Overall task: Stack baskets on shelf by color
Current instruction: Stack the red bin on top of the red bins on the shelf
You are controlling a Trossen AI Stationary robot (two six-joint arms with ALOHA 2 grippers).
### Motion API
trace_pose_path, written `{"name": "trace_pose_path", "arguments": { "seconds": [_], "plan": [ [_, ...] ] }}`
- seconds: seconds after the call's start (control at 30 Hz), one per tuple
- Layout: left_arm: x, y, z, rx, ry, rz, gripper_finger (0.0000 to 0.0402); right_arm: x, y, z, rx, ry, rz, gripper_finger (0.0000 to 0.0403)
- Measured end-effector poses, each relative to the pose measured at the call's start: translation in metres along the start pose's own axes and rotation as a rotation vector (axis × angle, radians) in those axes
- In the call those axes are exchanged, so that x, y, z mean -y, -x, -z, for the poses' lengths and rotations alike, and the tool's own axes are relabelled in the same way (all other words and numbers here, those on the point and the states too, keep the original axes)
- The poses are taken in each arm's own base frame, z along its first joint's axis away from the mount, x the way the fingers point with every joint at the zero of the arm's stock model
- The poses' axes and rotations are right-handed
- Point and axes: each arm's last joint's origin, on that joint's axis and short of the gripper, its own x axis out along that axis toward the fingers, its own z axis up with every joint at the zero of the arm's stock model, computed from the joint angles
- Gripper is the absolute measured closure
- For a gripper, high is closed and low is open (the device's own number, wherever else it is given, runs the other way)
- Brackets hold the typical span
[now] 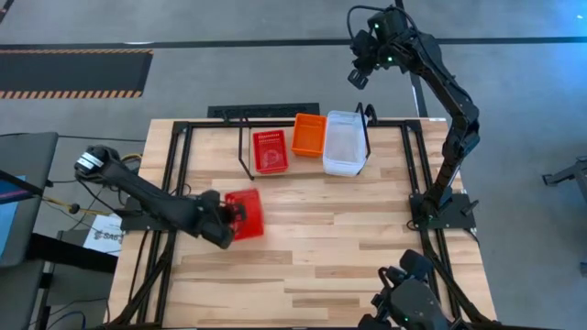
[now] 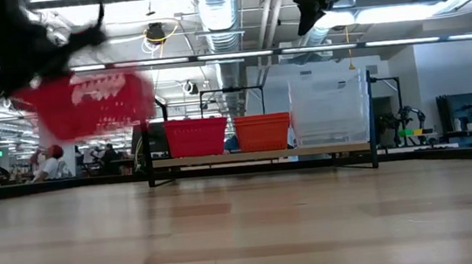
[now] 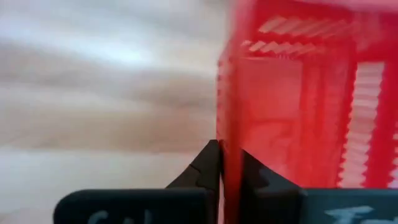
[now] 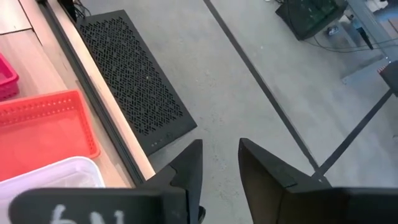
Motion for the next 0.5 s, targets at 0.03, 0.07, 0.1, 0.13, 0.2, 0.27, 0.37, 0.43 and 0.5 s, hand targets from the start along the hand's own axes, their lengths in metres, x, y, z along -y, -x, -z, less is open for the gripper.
{"name": "trace_pose_path", "arguments": {
  "seconds": [0.03,0.07,0.1,0.13,0.2,0.27,0.37,0.43,0.5],
  "plan": [
    [0.008,0.01,-0.004,0.03,-0.004,0.068,0.0401,0.0,0.0,0.0,0.0,-0.006,0.0,0.0285],
    [0.015,0.02,-0.008,0.069,-0.019,0.132,0.0401,0.0,0.0,0.0,-0.001,-0.014,-0.001,0.0286],
    [0.022,0.03,-0.013,0.113,-0.041,0.187,0.0401,0.0,0.0,0.0,-0.001,-0.023,-0.001,0.0287],
    [0.028,0.04,-0.02,0.171,-0.068,0.226,0.0401,0.0,0.0,0.0,-0.002,-0.029,-0.007,0.0288],
    [0.04,0.058,-0.035,0.293,-0.112,0.261,0.0401,-0.002,0.0,0.001,-0.003,-0.046,-0.03,0.029],
    [0.051,0.071,-0.053,0.408,-0.179,0.237,0.0401,-0.005,0.0,-0.001,0.004,-0.059,-0.047,0.0291],
    [0.07,0.081,-0.079,0.5,-0.27,0.147,0.0401,-0.014,0.001,-0.005,0.018,-0.05,-0.075,0.0291],
    [0.084,0.083,-0.095,0.541,-0.328,0.098,0.0401,-0.022,0.003,-0.009,0.027,-0.036,-0.093,0.0291],
    [0.097,0.082,-0.11,0.584,-0.384,0.046,0.0401,-0.032,0.004,-0.013,0.037,-0.019,-0.116,0.0291]
  ]
}}
